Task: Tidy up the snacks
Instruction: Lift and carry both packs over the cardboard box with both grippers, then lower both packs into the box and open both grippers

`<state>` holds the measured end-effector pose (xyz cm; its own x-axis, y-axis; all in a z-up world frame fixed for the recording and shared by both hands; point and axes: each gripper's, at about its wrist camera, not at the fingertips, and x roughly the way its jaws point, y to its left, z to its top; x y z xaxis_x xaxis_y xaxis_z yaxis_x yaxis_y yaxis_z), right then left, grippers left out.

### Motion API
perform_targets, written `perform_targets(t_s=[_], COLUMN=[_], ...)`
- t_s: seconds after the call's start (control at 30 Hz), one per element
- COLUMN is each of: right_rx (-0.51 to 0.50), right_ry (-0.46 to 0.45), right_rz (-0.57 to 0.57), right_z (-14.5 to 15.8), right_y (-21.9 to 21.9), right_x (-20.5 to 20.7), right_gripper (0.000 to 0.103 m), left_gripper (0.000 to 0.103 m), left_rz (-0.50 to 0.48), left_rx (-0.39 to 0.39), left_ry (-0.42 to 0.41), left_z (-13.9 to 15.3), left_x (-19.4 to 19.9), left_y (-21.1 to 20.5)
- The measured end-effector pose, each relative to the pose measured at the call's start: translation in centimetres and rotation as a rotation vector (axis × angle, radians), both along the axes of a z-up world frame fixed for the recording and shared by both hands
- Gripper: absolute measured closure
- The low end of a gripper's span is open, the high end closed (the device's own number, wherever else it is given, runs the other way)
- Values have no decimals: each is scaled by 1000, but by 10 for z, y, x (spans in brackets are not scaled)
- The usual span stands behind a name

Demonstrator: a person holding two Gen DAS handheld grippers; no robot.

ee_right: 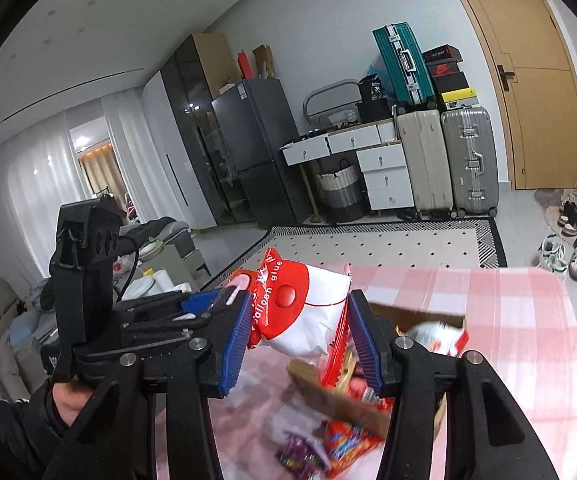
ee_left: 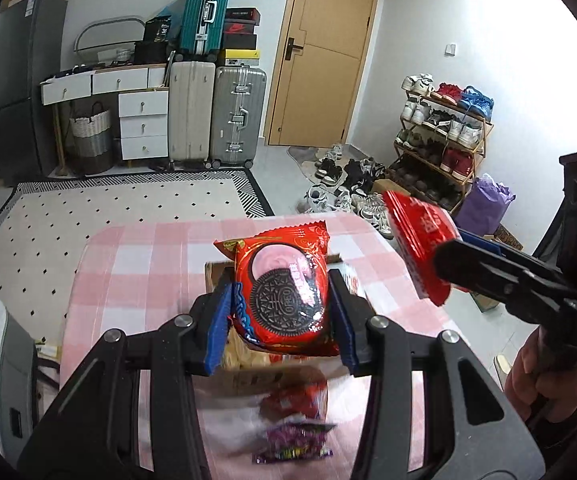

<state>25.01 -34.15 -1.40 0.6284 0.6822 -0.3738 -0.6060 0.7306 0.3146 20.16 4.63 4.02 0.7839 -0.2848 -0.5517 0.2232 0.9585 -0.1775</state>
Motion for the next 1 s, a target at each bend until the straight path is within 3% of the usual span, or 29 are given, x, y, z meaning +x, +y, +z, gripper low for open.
perform_targets(t_s=[0.2, 0.37, 0.73, 1.0], right_rx=[-5, -14, -87, -118], right_ry=[4, 39, 105, 141], right_rz=[-19, -26, -44, -46], right_z=[8, 0, -44, -80], right_y=[6, 13, 29, 34], right_x=[40, 77, 132, 147], right_gripper=[54, 54, 54, 53], left_gripper=[61, 61, 61, 61], left_rz=[0, 15, -16, -29], left_rx=[-11, -28, -43, -56], left_ry=[25, 68, 143, 203], left_z=[3, -12, -71, -111], left_x=[47, 88, 154, 187], left_y=[-3, -1, -1, -4])
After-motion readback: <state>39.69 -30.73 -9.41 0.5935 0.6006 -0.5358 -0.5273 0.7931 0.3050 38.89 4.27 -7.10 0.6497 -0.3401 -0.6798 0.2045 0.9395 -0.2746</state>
